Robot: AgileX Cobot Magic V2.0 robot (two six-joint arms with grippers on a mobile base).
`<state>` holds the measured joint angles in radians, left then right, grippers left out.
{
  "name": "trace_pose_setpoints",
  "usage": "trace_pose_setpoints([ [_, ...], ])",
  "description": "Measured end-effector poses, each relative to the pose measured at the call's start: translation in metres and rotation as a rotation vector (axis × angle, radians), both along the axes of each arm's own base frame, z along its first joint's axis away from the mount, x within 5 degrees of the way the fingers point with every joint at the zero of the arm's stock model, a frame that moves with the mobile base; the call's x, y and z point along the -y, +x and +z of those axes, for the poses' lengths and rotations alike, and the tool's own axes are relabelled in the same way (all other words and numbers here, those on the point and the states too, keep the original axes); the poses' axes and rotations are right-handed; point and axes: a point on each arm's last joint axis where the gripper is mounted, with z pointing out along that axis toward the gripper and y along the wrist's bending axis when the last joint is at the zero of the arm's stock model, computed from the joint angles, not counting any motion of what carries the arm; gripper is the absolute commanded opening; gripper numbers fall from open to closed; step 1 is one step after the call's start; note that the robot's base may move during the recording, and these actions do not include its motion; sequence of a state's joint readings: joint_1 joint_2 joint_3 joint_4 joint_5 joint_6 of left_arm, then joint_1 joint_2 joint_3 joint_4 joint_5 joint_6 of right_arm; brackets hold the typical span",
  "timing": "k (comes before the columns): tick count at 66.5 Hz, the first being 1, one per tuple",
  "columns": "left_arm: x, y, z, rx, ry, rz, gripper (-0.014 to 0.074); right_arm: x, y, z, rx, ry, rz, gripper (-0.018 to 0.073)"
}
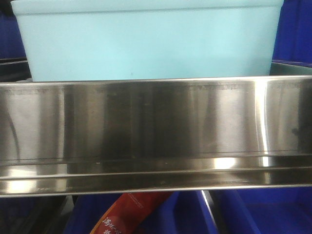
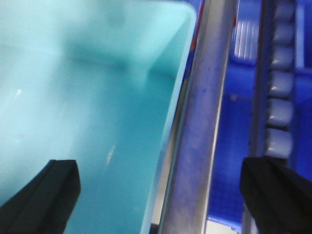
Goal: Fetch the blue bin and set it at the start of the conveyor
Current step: 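Close both grippers on the teal bin's side walls, then lift the teal bin with both grippers and pull it off the shelf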
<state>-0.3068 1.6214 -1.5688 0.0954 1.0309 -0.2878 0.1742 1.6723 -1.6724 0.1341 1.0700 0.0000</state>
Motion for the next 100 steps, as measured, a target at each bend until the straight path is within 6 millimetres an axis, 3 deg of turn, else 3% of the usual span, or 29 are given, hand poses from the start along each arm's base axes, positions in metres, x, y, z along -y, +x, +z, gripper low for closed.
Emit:
trace_pose_setpoints([
  [9,0.003,0.009,-0.015,-0.043,0.007,0.0,0.0465,-0.002,0.013,-0.018,-0.029,-0.008,-0.003,0.0542],
  [18,0.005,0.014,-0.025,-0.068,0.011,0.0,0.0403,-0.003,0.021,-0.029,-0.052,-0.011,-0.004,0.0313],
  [25,0.005,0.015,-0.025,-0.07,0.012,0.0,0.019,-0.004,0.023,-0.032,-0.057,-0.012,-0.004,0.0018],
  [30,0.005,0.015,-0.025,-0.068,0.011,0.0,-0.0034,-0.004,0.023,-0.032,-0.059,-0.013,-0.004,-0.0164],
  [33,0.006,0.015,-0.025,-0.071,0.001,0.0,-0.0109,-0.004,0.023,-0.032,-0.059,-0.008,-0.012,-0.0155],
  [50,0.007,0.014,-0.025,-0.074,-0.011,0.004,-0.0111,-0.005,0.023,-0.032,-0.07,0.002,-0.022,-0.0151],
  [61,0.008,0.007,-0.015,-0.061,-0.023,-0.003,-0.0111,-0.003,0.013,-0.019,-0.058,0.003,-0.02,-0.0151],
  [70,0.014,-0.014,0.012,0.009,-0.047,-0.037,-0.0111,0.001,-0.008,0.011,0.021,0.012,-0.02,-0.0151],
  [86,0.015,-0.055,0.062,0.181,-0.103,-0.087,-0.0111,0.012,-0.061,0.073,0.206,0.035,-0.021,-0.0151],
  [100,0.006,-0.086,0.098,0.304,-0.148,-0.101,-0.0111,0.018,-0.098,0.106,0.319,0.067,-0.024,-0.0151],
])
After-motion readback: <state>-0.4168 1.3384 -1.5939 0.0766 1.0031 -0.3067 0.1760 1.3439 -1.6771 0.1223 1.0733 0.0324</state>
